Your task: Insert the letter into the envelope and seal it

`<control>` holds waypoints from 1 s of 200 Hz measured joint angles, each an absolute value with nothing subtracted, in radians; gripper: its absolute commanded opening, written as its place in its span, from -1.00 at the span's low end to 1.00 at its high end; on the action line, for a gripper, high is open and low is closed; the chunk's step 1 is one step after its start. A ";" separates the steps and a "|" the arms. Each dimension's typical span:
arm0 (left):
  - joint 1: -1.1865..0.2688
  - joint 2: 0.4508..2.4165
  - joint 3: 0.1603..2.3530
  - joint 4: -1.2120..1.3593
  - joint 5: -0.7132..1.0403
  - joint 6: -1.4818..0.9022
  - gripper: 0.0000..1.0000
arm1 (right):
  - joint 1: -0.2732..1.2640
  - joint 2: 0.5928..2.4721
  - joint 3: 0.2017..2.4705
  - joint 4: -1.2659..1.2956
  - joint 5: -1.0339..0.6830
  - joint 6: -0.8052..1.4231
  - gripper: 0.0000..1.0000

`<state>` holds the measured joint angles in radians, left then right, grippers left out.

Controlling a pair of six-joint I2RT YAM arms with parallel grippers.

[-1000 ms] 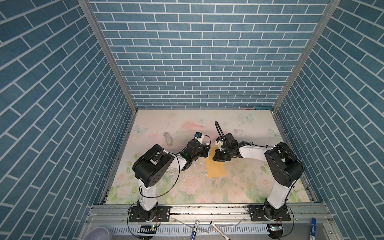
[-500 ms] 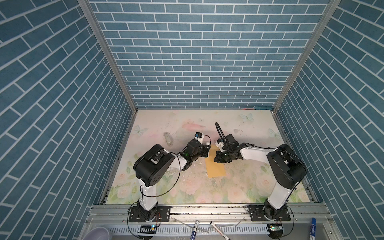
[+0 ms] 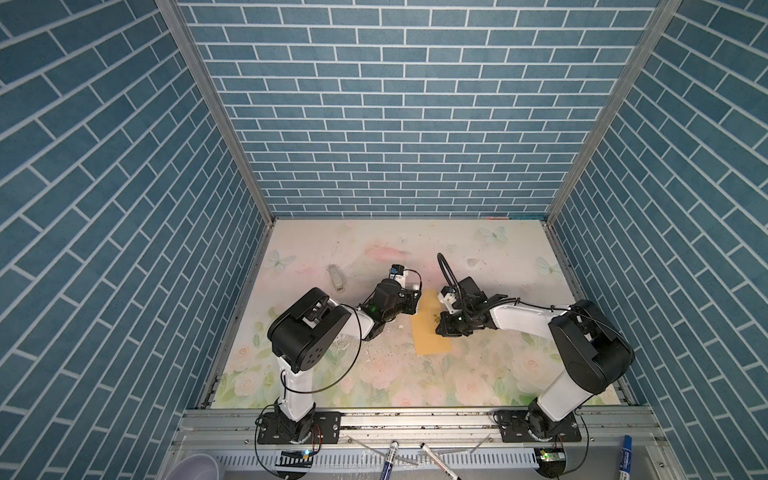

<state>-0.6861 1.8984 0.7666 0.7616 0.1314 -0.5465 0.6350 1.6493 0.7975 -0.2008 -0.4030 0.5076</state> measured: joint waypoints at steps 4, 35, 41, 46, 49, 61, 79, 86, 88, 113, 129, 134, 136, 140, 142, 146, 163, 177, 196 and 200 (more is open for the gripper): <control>-0.686 1.898 0.767 0.762 0.131 -0.546 -1.00 | 0.635 1.649 0.797 -0.201 -0.403 0.508 -1.00; -0.686 1.898 0.767 0.762 0.131 -0.546 -1.00 | 0.635 1.653 0.803 -0.206 -0.405 0.508 -1.00; -0.686 1.898 0.767 0.762 0.131 -0.546 -1.00 | 0.635 1.654 0.806 -0.209 -0.405 0.508 -1.00; -0.686 1.898 0.767 0.762 0.131 -0.546 -1.00 | 0.635 1.657 0.810 -0.213 -0.405 0.508 -1.00; -0.686 1.898 0.767 0.762 0.131 -0.546 -1.00 | 0.635 1.659 0.813 -0.216 -0.406 0.508 -1.00; -0.686 1.900 0.768 0.762 0.131 -0.546 -1.00 | 0.635 1.670 0.828 -0.225 -0.407 0.508 -1.00; -0.686 1.905 0.772 0.762 0.132 -0.546 -1.00 | 0.635 1.695 0.860 -0.231 -0.405 0.508 -1.00; -0.686 1.906 0.772 0.763 0.132 -0.546 -1.00 | 0.635 1.706 0.874 -0.232 -0.404 0.508 -1.00; -0.686 1.906 0.772 0.763 0.132 -0.546 -1.00 | 0.635 1.709 0.877 -0.232 -0.403 0.508 -1.00; -0.686 1.906 0.772 0.764 0.132 -0.546 -1.00 | 0.635 1.748 0.926 -0.234 -0.397 0.508 -1.00; -0.686 1.906 0.772 0.765 0.131 -0.546 -1.00 | 0.635 1.770 0.954 -0.234 -0.392 0.508 -1.00; -0.686 1.906 0.772 0.765 0.131 -0.546 -1.00 | 0.635 1.777 0.962 -0.234 -0.390 0.508 -1.00; -0.686 1.906 0.772 0.765 0.131 -0.546 -1.00 | 0.635 1.779 0.965 -0.234 -0.390 0.508 -1.00; -0.686 1.906 0.772 0.765 0.131 -0.546 -1.00 | 0.635 1.784 0.970 -0.235 -0.390 0.508 -1.00; -0.686 1.906 0.772 0.765 0.131 -0.546 -1.00 | 0.635 1.786 0.973 -0.235 -0.389 0.508 -1.00; -0.686 1.906 0.772 0.765 0.131 -0.546 -1.00 | 0.635 1.791 0.979 -0.234 -0.389 0.508 -1.00; -0.686 1.906 0.772 0.766 0.131 -0.546 -1.00 | 0.635 1.810 1.002 -0.232 -0.389 0.508 -1.00; -0.686 1.907 0.772 0.766 0.131 -0.546 -1.00 | 0.635 1.821 1.014 -0.231 -0.389 0.508 -1.00; -0.686 1.907 0.772 0.767 0.131 -0.546 -1.00 | 0.635 1.829 1.024 -0.232 -0.388 0.505 -1.00; -0.686 1.907 0.772 0.767 0.130 -0.546 -1.00 | 0.635 1.829 1.024 -0.232 -0.388 0.503 -1.00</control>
<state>-0.6861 1.9068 0.7723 0.7666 0.1303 -0.5465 0.6350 1.8290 1.0245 -0.2317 -0.3878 0.5030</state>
